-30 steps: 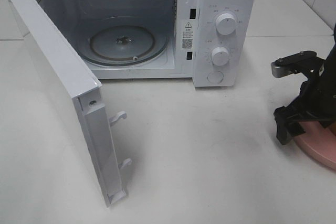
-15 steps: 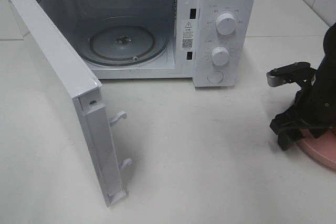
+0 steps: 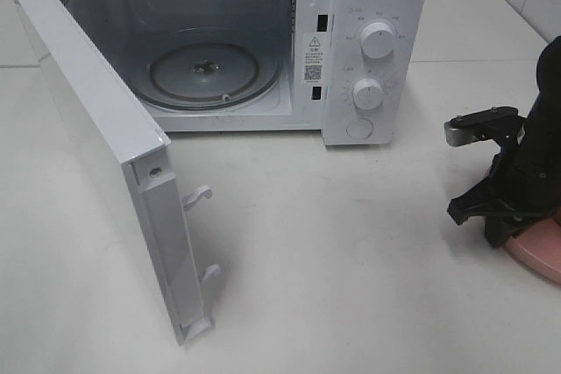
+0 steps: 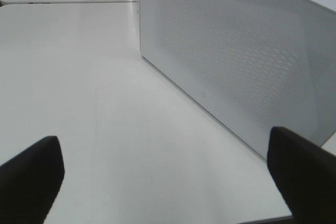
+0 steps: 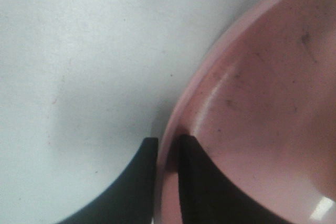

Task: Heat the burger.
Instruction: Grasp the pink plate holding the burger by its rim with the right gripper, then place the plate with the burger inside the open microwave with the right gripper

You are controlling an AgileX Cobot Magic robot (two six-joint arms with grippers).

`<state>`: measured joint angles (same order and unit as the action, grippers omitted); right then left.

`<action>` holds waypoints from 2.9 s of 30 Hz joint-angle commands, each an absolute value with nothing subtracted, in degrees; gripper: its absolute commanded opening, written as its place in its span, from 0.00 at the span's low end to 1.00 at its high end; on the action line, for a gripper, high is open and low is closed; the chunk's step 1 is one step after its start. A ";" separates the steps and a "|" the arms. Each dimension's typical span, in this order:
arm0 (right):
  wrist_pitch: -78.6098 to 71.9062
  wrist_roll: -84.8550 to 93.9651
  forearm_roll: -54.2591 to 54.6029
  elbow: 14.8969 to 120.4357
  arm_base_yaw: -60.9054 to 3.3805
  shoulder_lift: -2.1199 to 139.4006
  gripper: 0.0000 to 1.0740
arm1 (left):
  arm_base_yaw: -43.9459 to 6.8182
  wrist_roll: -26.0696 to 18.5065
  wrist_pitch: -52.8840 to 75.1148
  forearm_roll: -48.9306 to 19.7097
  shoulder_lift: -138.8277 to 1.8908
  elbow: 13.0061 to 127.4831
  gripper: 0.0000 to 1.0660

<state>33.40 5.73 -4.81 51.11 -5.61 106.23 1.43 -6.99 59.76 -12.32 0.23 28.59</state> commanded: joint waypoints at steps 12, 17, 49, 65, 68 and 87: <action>35.52 0.00 -9.00 50.99 -5.50 104.56 0.00 | 1.43 -7.05 59.30 -12.38 1.49 28.48 0.97; 37.47 -6.30 -14.32 50.82 -6.13 102.16 0.00 | 1.43 -7.05 59.30 -12.38 1.49 28.48 0.97; 45.61 -23.43 -33.92 39.94 -20.51 85.94 0.00 | 1.43 -7.05 59.30 -12.38 1.49 28.48 0.97; 52.88 -22.98 -34.49 37.36 -31.51 77.69 0.00 | 1.43 -7.05 59.30 -12.38 1.49 28.48 0.97; 54.14 -22.98 -34.95 36.73 -33.92 76.55 0.00 | 1.43 -7.05 59.30 -12.38 1.49 28.48 0.97; 60.62 -22.35 -35.98 36.04 -49.33 73.40 0.00 | 1.43 -7.05 59.30 -12.38 1.49 28.48 0.97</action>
